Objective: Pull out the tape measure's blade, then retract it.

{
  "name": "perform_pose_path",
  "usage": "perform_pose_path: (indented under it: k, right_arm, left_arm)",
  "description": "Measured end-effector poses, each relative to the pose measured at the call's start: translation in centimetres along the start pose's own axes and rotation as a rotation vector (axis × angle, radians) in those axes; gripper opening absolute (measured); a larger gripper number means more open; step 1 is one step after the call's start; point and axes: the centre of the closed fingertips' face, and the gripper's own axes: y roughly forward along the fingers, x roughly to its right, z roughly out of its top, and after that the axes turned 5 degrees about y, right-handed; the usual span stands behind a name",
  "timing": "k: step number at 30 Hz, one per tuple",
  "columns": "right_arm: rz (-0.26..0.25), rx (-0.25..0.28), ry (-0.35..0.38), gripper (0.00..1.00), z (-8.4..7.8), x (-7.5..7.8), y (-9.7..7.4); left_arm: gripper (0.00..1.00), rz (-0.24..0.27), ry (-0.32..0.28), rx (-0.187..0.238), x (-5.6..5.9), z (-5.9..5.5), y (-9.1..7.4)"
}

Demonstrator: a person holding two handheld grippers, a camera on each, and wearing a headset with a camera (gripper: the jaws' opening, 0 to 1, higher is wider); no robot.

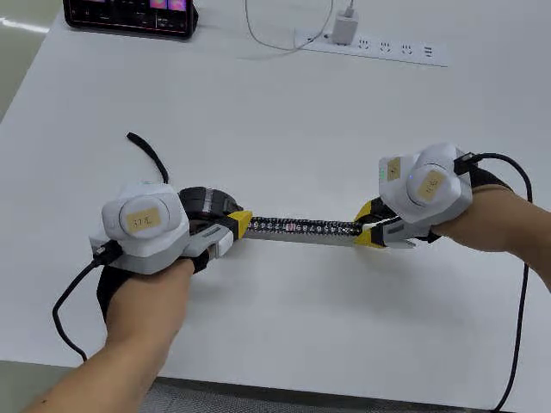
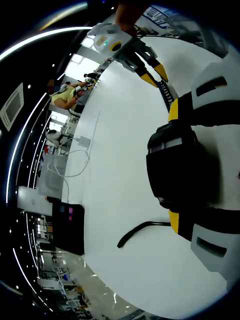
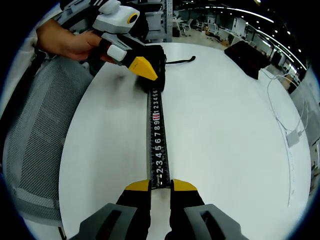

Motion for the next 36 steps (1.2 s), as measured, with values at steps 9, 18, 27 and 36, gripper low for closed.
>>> perform_pose_path:
  k: [9,18,27,36]
  right_arm:
    - [0.007,0.008,-0.005,0.10,0.8,-0.1,0.4]
    - [0.010,0.022,-0.004,0.10,1.6,-0.2,0.7]
    - [0.013,0.033,-0.006,0.10,2.3,-0.2,1.0]
    - [0.015,0.047,-0.001,0.10,2.9,-0.3,1.4]
  left_arm:
    - [0.61,0.000,-0.003,0.000,0.0,0.0,0.0]
    - [0.62,-0.001,-0.009,0.001,0.0,0.0,0.0]
    - [0.62,0.000,-0.011,0.002,0.0,0.0,0.0]
    - [0.62,0.000,-0.011,0.003,0.0,0.0,0.0]
